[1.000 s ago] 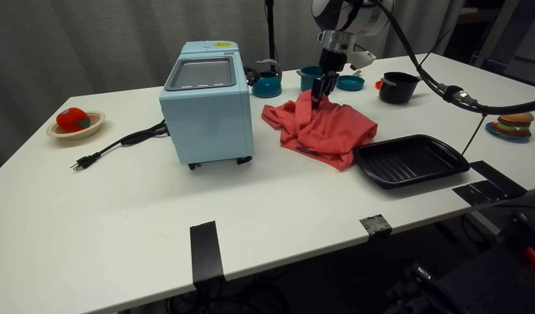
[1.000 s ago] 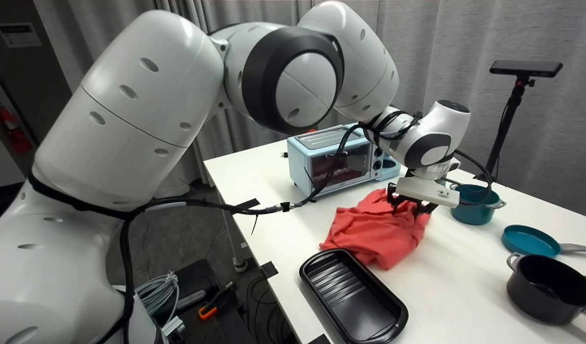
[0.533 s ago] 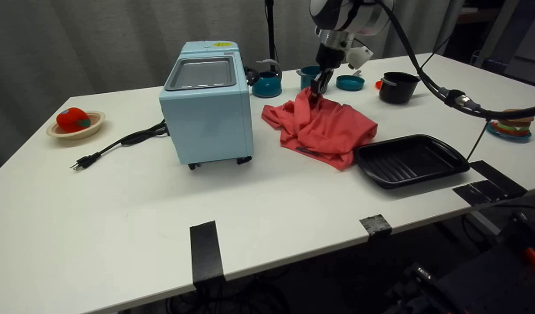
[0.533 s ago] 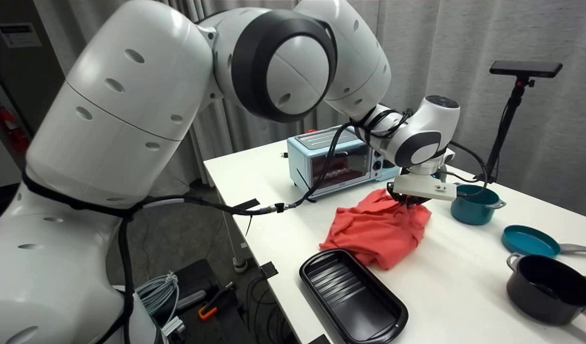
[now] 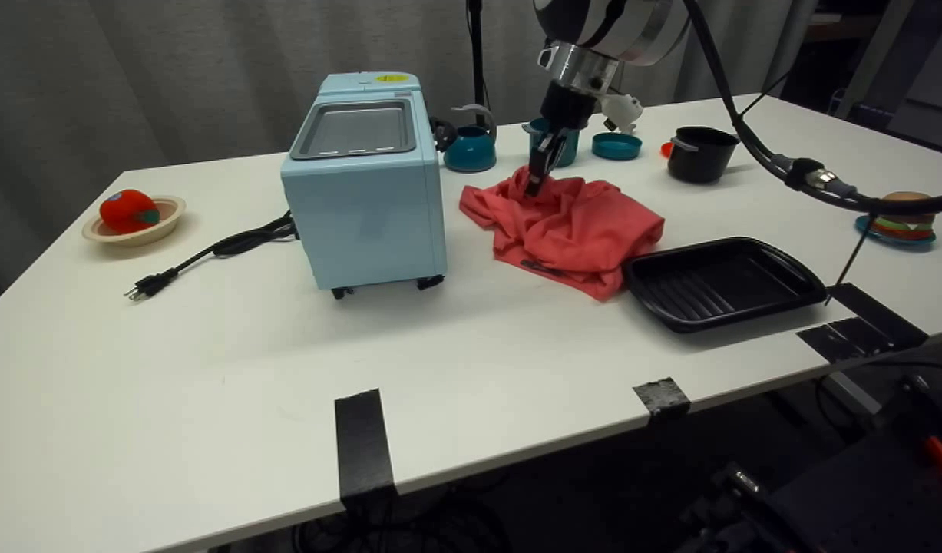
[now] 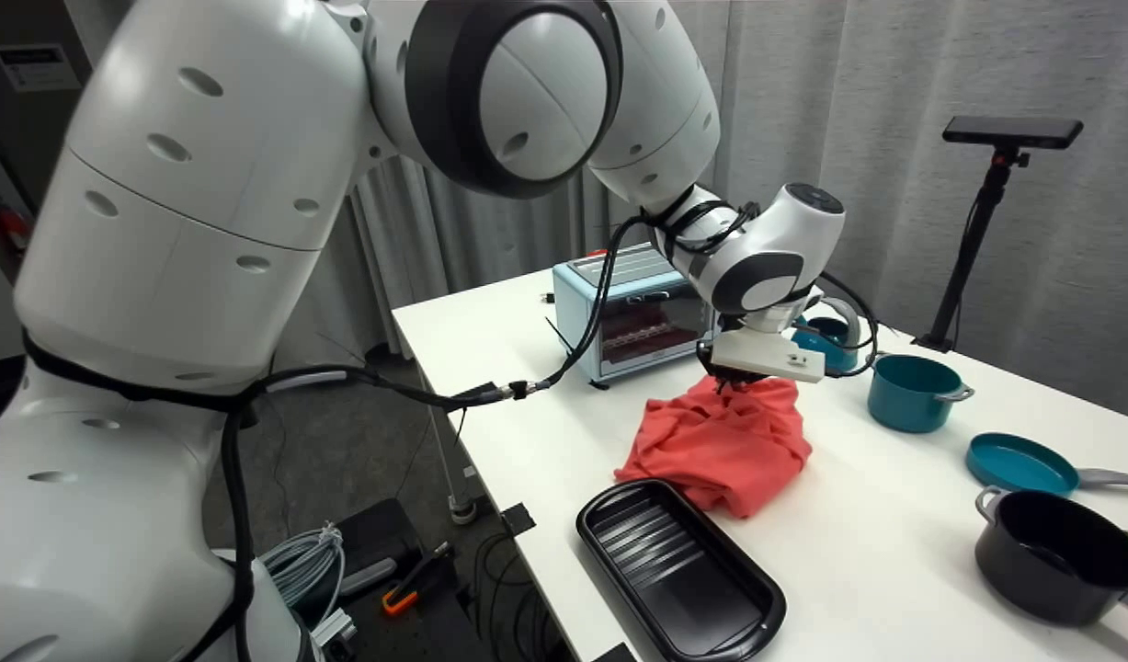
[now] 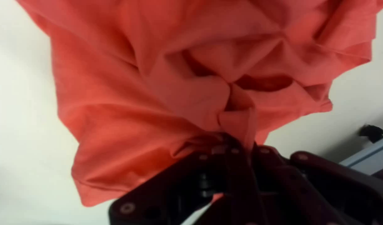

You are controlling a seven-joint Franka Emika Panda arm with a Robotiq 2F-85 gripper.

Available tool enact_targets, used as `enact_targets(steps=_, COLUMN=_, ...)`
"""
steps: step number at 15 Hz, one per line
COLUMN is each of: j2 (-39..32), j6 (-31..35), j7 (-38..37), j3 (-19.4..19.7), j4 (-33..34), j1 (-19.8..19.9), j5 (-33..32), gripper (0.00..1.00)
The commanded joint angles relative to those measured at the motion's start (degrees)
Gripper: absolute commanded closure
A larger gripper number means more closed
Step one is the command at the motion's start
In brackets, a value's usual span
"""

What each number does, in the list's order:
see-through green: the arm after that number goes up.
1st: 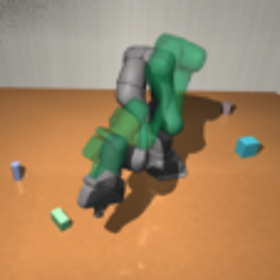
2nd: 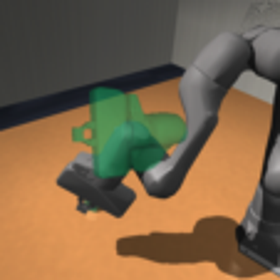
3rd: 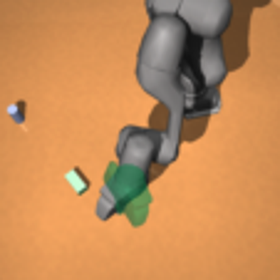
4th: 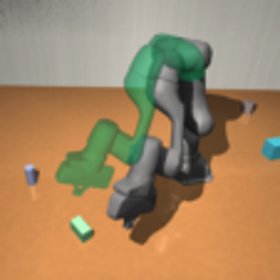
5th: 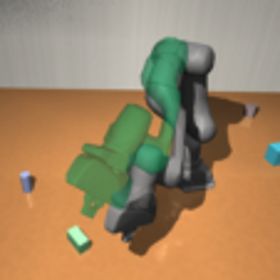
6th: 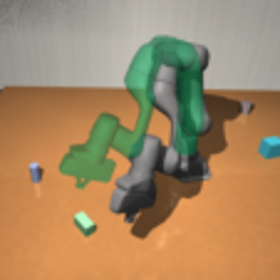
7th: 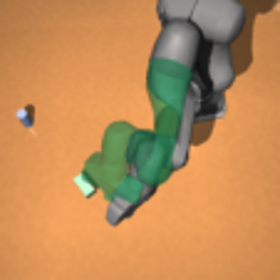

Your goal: Fold the sweatshirt twice

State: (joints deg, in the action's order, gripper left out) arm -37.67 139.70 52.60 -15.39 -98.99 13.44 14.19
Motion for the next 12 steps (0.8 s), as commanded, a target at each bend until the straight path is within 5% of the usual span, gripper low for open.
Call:
enact_targets(steps=1, j2=4.3, j6=3.4, j7=5.4, j3=-3.8, j4=-5.8, j1=2.1, j5=6.7, gripper=0.99)
enact_targets(steps=10, j2=4.3, j6=18.8, j7=15.5, j3=-12.2, j4=-5.2, j1=6.0, j5=28.4, gripper=0.99)
enact_targets(steps=11, j2=4.3, j6=18.9, j7=15.9, j3=-11.8, j4=-5.1, j1=5.8, j5=29.3, gripper=0.71)
enact_targets(steps=12, j2=4.4, j6=19.0, j7=16.2, j3=-11.4, j4=-5.1, j1=5.6, j5=30.1, gripper=0.71)
